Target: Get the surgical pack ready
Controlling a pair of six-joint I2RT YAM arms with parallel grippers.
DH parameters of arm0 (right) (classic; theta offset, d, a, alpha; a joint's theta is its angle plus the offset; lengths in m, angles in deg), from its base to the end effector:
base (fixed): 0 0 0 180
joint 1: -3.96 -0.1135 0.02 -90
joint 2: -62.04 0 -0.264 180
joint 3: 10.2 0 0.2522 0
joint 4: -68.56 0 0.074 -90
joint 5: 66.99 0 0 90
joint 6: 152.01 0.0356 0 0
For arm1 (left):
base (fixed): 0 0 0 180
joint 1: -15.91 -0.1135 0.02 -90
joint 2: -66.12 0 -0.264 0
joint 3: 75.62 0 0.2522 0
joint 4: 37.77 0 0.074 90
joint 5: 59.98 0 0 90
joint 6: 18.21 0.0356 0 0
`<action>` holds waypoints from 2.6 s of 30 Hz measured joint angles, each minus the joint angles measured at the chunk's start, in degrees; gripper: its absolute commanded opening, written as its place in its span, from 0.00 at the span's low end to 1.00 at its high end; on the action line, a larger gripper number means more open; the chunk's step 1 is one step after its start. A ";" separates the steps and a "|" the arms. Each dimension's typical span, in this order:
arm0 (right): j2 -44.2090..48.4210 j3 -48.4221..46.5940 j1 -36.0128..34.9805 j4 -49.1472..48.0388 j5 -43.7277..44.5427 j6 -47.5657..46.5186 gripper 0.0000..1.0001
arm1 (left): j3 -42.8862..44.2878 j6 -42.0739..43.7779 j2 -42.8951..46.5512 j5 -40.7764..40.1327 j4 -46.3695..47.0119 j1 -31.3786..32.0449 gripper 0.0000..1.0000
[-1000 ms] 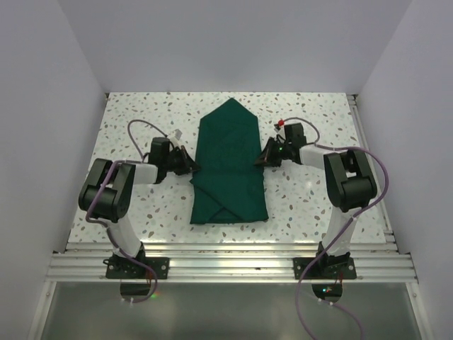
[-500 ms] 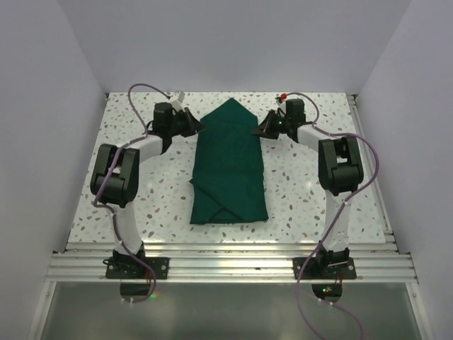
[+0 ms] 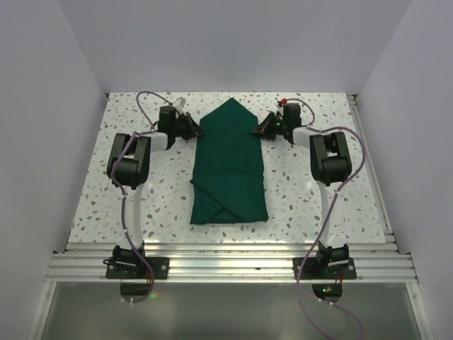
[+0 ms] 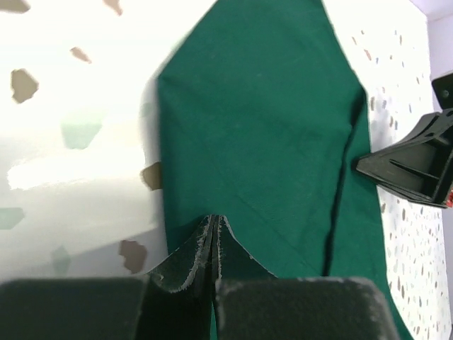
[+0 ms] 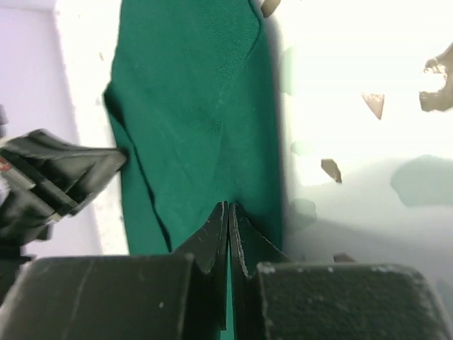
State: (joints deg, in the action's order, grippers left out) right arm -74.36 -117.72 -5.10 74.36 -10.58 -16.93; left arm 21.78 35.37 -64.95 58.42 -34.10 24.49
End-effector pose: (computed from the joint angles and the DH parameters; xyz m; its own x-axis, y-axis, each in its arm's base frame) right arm 0.5077 0.1009 0.1148 -0.8078 0.4685 -0.3578 -0.0120 0.5937 0.8046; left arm 0.4865 -0.0905 0.1201 -0.7176 -0.4199 -0.5557 0.1398 0.6948 -0.7055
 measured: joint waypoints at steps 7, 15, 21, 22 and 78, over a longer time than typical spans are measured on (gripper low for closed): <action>-2.03 -2.27 0.48 -0.24 -0.42 2.25 0.17 | 3.06 -1.84 -2.47 -0.37 -1.70 -0.66 0.08; -1.97 -7.61 0.79 3.02 1.64 -1.70 0.38 | 4.02 2.14 0.17 -4.85 -5.55 -0.70 0.49; -1.99 -10.43 2.19 5.35 3.10 -4.20 0.43 | 5.79 5.86 1.31 -10.27 -8.85 -0.96 0.55; -1.99 -10.88 2.40 5.90 3.52 -4.70 0.44 | 6.27 6.32 1.31 -10.95 -9.77 -0.96 0.55; -0.13 -15.34 0.81 11.23 2.29 -6.25 0.00 | 7.72 4.83 5.49 -5.57 -10.16 -0.09 0.00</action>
State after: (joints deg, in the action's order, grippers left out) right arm -74.49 -133.06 -4.29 85.59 -8.28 -23.18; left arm 29.49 40.20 -59.46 52.85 -44.26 24.41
